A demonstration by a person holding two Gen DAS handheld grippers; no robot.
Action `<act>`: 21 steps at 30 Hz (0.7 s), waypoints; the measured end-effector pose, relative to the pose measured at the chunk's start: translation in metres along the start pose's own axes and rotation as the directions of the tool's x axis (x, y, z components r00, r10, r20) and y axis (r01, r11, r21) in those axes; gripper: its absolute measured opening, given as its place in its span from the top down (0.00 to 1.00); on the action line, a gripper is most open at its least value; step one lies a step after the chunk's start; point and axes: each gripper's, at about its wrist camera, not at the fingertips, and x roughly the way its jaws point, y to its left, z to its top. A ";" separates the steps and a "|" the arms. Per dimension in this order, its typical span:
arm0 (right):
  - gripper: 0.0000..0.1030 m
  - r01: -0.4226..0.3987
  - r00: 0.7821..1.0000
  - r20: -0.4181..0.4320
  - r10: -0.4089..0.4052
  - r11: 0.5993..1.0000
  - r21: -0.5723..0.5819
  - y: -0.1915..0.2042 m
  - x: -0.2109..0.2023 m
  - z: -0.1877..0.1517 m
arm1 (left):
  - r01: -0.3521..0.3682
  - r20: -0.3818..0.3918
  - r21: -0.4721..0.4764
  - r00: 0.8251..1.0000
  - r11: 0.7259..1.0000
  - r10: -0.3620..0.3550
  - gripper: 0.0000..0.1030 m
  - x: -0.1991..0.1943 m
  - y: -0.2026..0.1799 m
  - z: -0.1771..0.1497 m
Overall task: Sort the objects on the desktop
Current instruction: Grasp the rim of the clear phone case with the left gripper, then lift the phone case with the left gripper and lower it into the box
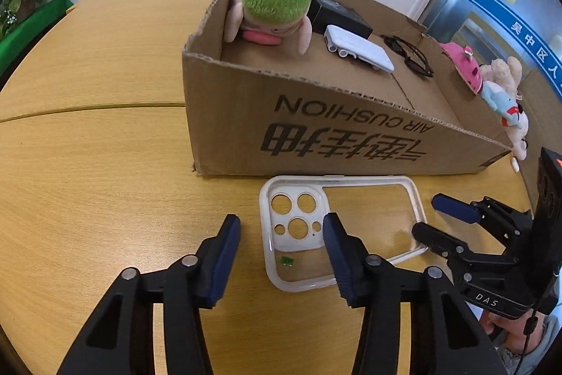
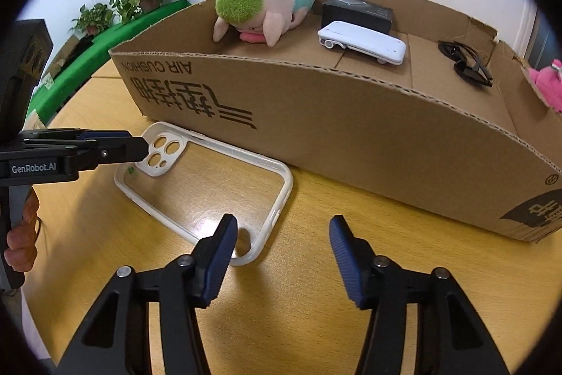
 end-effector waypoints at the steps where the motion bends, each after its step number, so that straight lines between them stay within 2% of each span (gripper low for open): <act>1: 0.63 0.014 1.000 0.001 -0.014 1.000 -0.009 0.001 0.000 0.000 | -0.005 -0.007 0.002 1.000 1.000 0.005 0.64 0.002 0.000 0.000; 2: 0.71 0.021 1.000 0.004 -0.021 1.000 -0.016 0.002 0.000 -0.001 | -0.005 -0.008 0.002 1.000 1.000 0.005 0.68 0.003 0.001 0.001; 4: 0.81 0.014 1.000 0.008 -0.014 1.000 -0.016 0.003 -0.001 -0.001 | -0.005 -0.005 0.002 1.000 1.000 0.005 0.76 0.003 0.001 0.000; 5: 0.84 0.005 1.000 0.011 -0.005 1.000 -0.017 0.004 -0.001 -0.002 | 0.002 -0.009 0.002 1.000 1.000 -0.002 0.83 0.004 0.001 0.000; 7: 0.88 -0.002 1.000 0.015 0.002 1.000 -0.019 0.006 0.000 -0.001 | 0.009 -0.019 0.000 1.000 1.000 -0.009 0.86 0.004 0.002 -0.002; 10: 0.89 -0.013 1.000 0.021 0.014 1.000 -0.017 0.007 0.000 0.000 | -0.004 -0.018 -0.005 1.000 1.000 0.004 0.93 0.002 0.003 -0.003; 14: 0.90 -0.034 0.998 0.053 0.035 0.999 -0.011 0.006 -0.012 -0.002 | -0.008 0.023 -0.006 1.000 1.000 0.008 0.94 -0.019 -0.004 0.002; 16: 0.90 -0.056 0.992 0.111 0.055 0.998 0.002 0.003 -0.035 -0.002 | -0.018 0.066 0.024 0.998 1.000 0.016 0.94 -0.040 -0.021 0.006; 19: 0.90 -0.003 0.974 0.229 0.003 1.000 -0.001 -0.003 -0.087 0.001 | -0.025 0.174 0.120 0.985 0.992 0.004 0.94 -0.078 -0.060 0.022; 21: 0.90 0.032 0.952 0.304 -0.035 0.999 0.016 -0.015 -0.122 0.007 | 0.006 0.225 0.158 0.974 0.987 -0.041 0.94 -0.096 -0.082 0.040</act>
